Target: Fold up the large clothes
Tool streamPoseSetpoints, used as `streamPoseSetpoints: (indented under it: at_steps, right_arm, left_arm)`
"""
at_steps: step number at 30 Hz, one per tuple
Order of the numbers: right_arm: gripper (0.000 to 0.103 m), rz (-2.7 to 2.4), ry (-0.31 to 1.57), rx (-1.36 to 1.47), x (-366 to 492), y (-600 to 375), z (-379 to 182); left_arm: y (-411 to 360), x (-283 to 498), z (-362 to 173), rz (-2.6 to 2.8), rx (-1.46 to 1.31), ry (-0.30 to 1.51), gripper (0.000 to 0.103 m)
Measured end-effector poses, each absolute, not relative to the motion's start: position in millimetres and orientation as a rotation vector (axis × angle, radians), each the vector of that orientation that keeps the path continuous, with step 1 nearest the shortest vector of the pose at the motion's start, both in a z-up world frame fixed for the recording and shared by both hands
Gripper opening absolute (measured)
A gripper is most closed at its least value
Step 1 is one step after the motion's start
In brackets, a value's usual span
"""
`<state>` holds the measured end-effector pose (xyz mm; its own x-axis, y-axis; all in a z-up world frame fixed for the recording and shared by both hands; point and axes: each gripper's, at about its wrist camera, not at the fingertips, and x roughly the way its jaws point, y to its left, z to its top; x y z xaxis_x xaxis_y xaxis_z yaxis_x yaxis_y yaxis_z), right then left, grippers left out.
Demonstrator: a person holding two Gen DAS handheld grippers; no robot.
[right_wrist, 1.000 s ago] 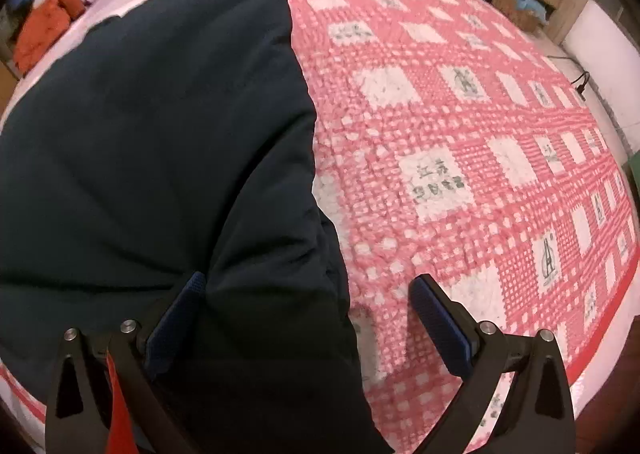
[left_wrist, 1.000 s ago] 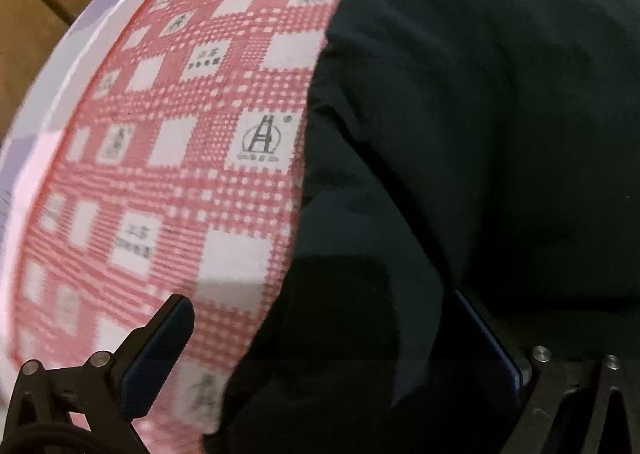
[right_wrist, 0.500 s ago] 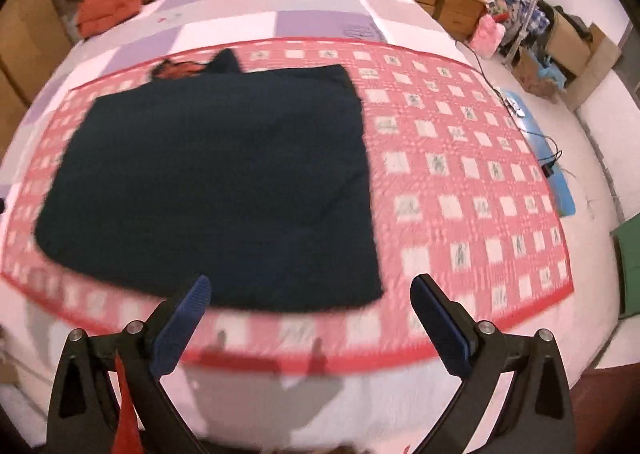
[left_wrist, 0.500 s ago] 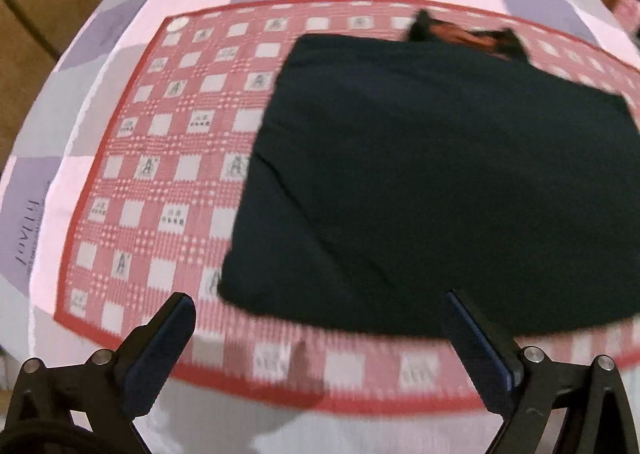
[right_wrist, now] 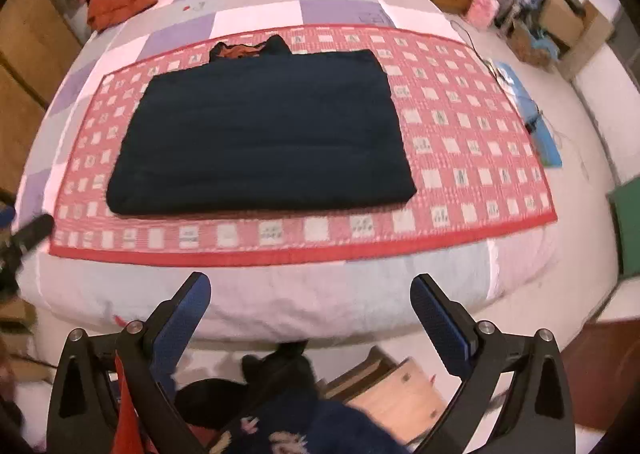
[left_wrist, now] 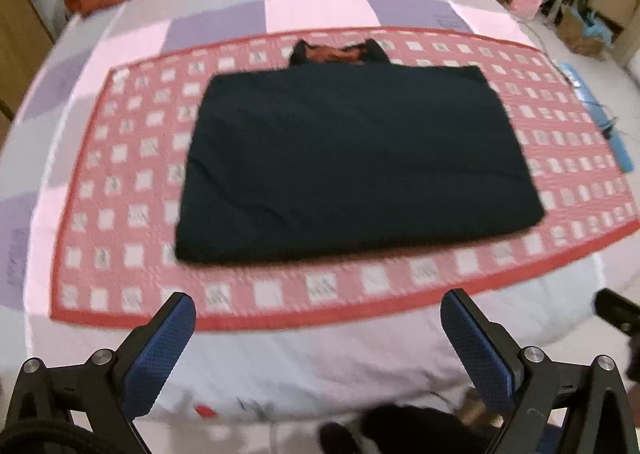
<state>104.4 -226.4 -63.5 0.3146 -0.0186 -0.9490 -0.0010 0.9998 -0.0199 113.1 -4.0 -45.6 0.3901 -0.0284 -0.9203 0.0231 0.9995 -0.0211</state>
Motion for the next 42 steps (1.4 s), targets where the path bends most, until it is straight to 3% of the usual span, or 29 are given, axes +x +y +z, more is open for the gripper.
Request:
streamPoseSetpoints:
  at_steps: [15,42]
  right_arm:
    - [0.102,0.016,1.194,-0.042,40,-174,-4]
    - [0.102,-0.022,1.196,-0.011,32,-197,8]
  left_arm:
    - [10,60,-2,0.023,-0.058,1.173,0.101]
    - [-8,53,14,0.029,0.013,1.139,0.101]
